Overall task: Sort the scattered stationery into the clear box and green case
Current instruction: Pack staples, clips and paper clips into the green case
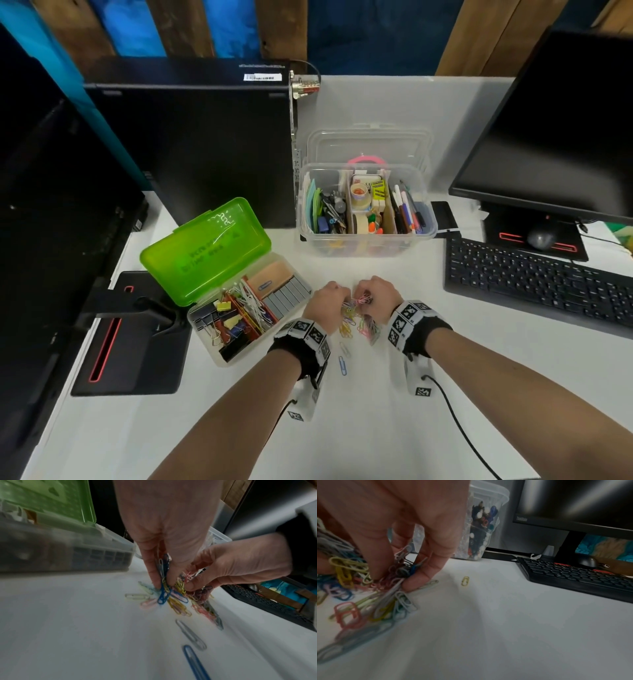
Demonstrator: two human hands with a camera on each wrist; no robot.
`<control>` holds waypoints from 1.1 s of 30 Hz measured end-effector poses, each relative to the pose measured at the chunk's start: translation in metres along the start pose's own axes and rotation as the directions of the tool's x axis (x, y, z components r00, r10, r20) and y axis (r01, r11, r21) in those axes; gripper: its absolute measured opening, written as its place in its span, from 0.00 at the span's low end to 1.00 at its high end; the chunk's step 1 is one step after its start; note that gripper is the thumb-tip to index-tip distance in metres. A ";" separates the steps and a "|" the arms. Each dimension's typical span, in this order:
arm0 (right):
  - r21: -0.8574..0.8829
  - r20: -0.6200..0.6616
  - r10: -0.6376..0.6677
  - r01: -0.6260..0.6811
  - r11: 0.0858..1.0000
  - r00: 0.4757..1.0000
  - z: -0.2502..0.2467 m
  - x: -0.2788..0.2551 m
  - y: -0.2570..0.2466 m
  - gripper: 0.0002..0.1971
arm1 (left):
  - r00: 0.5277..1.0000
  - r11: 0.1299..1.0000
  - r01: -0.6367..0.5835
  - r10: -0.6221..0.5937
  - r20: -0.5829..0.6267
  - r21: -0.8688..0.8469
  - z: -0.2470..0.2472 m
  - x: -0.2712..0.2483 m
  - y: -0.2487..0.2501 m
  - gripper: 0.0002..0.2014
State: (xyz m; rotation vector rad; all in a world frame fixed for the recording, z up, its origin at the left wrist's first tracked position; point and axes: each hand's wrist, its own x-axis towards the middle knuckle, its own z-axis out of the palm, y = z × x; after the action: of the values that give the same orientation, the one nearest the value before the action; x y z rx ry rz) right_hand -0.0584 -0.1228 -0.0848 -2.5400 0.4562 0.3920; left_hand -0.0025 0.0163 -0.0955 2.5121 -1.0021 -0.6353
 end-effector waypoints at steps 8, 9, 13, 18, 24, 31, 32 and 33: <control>-0.006 -0.053 0.041 -0.041 0.999 0.998 -0.026 0.006 -0.010 0.08 | 1.000 0.998 -0.018 0.018 0.000 0.061 -0.034 0.011 0.001 0.14; -0.011 -0.053 0.046 -0.047 0.999 0.997 -0.028 0.006 -0.011 0.08 | 1.000 0.998 -0.009 0.009 0.003 0.063 -0.037 0.012 0.001 0.14; 0.003 -0.037 0.051 -0.051 0.999 0.998 -0.034 0.006 -0.012 0.07 | 0.998 0.997 0.023 -0.027 0.050 0.078 -0.041 0.012 -0.002 0.13; 0.076 -0.038 0.060 -0.057 0.995 0.997 -0.037 0.006 -0.013 0.08 | 0.999 0.998 0.025 -0.027 0.047 0.054 -0.047 0.010 -0.005 0.15; 0.229 -0.021 0.128 -0.120 0.966 0.992 -0.032 0.009 -0.012 0.09 | 0.999 0.999 -0.015 0.016 0.032 -0.037 -0.048 0.002 -0.007 0.15; 0.477 -0.080 0.190 -0.130 0.870 0.978 -0.034 0.017 -0.026 0.11 | 0.983 0.986 0.058 -0.084 -0.164 -0.158 -0.075 -0.004 -0.028 0.13; 0.512 -0.077 0.176 -0.112 0.852 0.981 -0.034 0.021 -0.034 0.12 | 0.977 0.980 0.082 -0.115 -0.178 -0.180 -0.083 -0.005 -0.034 0.12; 0.528 -0.074 0.154 -0.092 0.844 0.985 -0.034 0.024 -0.043 0.12 | 0.972 0.975 0.106 -0.143 -0.187 -0.196 -0.090 -0.006 -0.042 0.12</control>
State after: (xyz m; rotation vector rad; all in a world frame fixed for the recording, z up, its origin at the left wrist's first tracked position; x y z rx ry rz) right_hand -0.0139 -0.1117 -0.0466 -2.0081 0.6714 0.1376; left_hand 0.0645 0.0638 -0.0393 2.4299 -0.6848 -0.4752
